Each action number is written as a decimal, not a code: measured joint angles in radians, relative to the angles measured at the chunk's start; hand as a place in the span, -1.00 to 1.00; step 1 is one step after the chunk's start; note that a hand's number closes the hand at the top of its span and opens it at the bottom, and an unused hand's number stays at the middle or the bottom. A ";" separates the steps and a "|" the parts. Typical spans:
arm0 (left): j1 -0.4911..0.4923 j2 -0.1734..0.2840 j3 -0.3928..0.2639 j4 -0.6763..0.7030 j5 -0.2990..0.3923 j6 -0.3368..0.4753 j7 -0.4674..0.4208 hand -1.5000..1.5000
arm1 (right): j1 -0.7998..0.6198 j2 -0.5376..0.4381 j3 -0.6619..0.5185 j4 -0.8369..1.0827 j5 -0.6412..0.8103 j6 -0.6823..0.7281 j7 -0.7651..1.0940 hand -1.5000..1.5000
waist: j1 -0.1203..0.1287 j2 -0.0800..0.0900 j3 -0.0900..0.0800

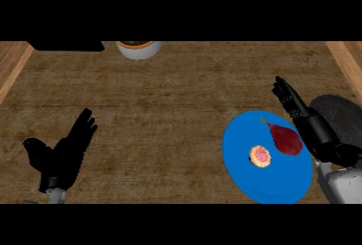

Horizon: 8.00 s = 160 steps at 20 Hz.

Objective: Pick the cupcake from the plate and place it in the pan

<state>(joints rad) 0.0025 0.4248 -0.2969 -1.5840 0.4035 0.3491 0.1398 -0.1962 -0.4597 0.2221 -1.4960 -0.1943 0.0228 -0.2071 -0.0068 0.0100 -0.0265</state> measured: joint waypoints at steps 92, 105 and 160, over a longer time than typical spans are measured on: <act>0.086 -0.306 0.208 0.126 -0.141 -0.088 -0.030 0.00 | 0.099 0.238 0.013 0.030 1.172 0.159 0.638 1.00 | 0.009 -0.020 0.017; 0.075 -0.302 0.236 0.147 -0.140 -0.102 -0.026 0.00 | 0.400 0.156 0.221 -0.352 1.387 -0.076 0.521 1.00 | -0.009 -0.017 0.025; 0.021 -0.342 0.238 0.168 -0.177 -0.148 -0.025 0.00 | -0.480 -0.137 -0.740 1.153 0.867 -0.333 -0.287 -1.00 | 0.069 0.016 0.036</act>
<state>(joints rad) 0.0238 0.0830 -0.0589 -1.4163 0.2262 0.2014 0.1144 -0.6759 -0.5965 -0.5177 -0.3425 0.6731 -0.3102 -0.4945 0.0620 0.0263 0.0094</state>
